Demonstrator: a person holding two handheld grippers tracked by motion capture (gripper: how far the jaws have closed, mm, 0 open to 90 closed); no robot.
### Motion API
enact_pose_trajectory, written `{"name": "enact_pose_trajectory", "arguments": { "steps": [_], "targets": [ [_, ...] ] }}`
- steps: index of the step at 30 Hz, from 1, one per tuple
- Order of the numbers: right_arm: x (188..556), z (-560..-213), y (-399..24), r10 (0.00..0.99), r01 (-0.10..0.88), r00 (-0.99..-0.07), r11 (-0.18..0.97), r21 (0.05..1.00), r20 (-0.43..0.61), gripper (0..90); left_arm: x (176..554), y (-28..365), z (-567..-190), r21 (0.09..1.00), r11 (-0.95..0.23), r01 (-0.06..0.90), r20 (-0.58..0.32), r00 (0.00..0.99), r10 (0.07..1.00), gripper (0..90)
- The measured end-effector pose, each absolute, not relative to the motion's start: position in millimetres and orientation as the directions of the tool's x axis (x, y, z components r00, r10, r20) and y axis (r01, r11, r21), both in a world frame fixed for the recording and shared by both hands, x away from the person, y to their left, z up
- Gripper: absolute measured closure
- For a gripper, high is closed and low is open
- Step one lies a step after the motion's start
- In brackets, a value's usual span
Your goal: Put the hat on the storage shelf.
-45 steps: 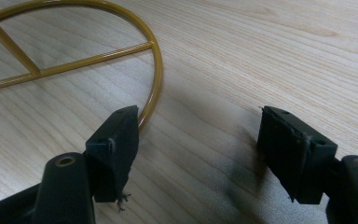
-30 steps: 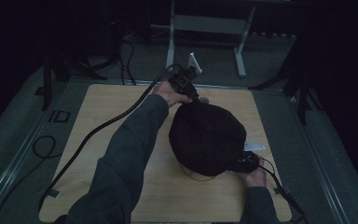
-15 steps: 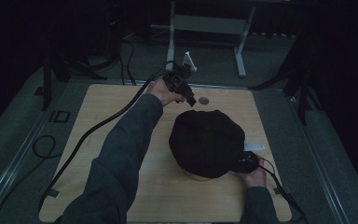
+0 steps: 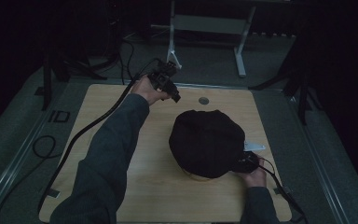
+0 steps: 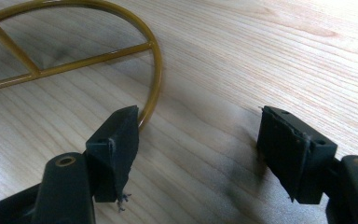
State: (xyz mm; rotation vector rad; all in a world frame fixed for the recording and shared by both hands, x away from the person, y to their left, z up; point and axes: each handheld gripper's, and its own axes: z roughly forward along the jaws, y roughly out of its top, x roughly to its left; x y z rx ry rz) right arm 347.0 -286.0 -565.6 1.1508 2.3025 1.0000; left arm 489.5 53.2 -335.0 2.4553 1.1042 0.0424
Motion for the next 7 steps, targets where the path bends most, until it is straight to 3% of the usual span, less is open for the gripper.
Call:
{"name": "enact_pose_trajectory", "arguments": {
  "steps": [7],
  "targets": [
    [347, -565, -286, 0.804, 0.535, -0.594, 0.413, 0.736, -0.019, 29.2, 488, 77, -348, 0.384, -0.591, 0.709, -0.06, 0.658, 0.751, 49.3]
  ]
}}
